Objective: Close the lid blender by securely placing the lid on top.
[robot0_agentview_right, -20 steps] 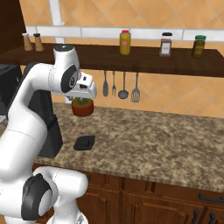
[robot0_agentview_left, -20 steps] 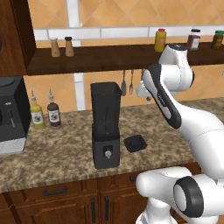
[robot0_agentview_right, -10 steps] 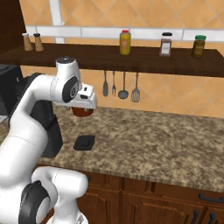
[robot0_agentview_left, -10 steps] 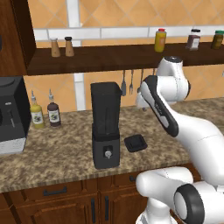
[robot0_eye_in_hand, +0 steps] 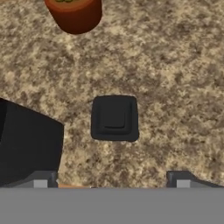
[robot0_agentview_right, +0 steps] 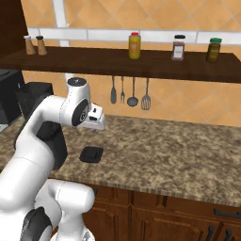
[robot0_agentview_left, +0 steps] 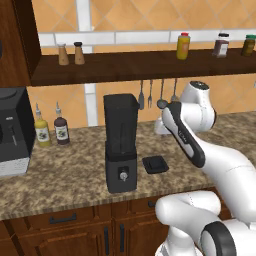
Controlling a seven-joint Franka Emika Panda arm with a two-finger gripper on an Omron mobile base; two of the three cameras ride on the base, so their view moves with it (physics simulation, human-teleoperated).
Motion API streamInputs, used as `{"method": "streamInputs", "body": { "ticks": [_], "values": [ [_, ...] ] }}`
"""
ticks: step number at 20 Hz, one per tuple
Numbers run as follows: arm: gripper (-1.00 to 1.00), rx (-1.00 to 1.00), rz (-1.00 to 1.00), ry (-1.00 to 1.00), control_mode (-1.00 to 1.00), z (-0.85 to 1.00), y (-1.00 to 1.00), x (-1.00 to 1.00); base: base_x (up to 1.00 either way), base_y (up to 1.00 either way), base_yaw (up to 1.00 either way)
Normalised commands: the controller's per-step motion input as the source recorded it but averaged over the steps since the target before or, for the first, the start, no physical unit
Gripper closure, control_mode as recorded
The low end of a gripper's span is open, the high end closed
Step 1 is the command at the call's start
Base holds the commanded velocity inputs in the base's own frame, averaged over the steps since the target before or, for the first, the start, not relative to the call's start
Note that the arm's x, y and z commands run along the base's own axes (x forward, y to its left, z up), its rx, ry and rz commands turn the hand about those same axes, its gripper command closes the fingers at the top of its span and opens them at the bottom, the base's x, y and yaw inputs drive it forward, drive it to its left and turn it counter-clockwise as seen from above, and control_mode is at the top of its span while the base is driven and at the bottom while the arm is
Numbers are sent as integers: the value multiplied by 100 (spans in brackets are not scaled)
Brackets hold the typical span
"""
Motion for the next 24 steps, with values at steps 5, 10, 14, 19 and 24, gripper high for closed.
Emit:
{"method": "streamInputs", "body": {
  "ticks": [5,10,14,19,24],
  "values": [
    [-100,5,0,7,-100,-47,0,0,0,0,0],
    [-100,2,0,20,-100,-47,-1,8,0,0,0],
    [-100,3,0,21,-100,-36,-2,20,0,0,0],
    [-100,6,1,11,-100,-44,0,26,0,0,0],
    [-100,2,0,3,-100,-50,11,26,0,0,0]
  ]
}}
